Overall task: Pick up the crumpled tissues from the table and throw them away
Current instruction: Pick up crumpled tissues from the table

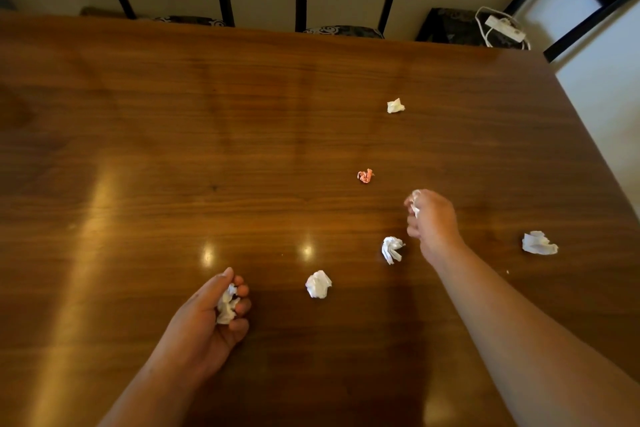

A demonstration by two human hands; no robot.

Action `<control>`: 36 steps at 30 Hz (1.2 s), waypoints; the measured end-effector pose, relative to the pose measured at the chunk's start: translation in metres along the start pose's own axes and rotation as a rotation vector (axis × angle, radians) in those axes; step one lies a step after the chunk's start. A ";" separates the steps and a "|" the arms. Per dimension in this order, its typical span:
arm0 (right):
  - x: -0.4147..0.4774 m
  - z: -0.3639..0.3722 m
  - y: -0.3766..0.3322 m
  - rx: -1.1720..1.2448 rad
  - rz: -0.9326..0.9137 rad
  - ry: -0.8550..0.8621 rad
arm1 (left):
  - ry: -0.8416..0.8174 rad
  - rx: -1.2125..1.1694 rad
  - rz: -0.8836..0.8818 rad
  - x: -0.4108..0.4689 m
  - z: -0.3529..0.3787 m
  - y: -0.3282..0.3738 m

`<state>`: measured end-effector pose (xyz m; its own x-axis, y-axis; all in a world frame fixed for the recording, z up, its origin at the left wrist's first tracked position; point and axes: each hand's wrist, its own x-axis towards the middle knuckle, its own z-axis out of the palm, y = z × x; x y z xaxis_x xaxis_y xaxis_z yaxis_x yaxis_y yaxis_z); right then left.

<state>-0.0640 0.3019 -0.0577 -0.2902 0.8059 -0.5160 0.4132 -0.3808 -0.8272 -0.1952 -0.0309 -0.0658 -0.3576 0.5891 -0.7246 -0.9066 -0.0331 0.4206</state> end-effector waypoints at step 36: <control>-0.549 -0.042 0.237 -0.455 0.518 -1.156 | 0.435 -0.907 0.486 -0.478 -0.175 -0.423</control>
<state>0.2296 -0.2112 0.0392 -0.4780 -0.3114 -0.8213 0.8783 -0.1582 -0.4512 0.3198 -0.4402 0.0075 -0.6057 0.0266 -0.7952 -0.4132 -0.8646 0.2858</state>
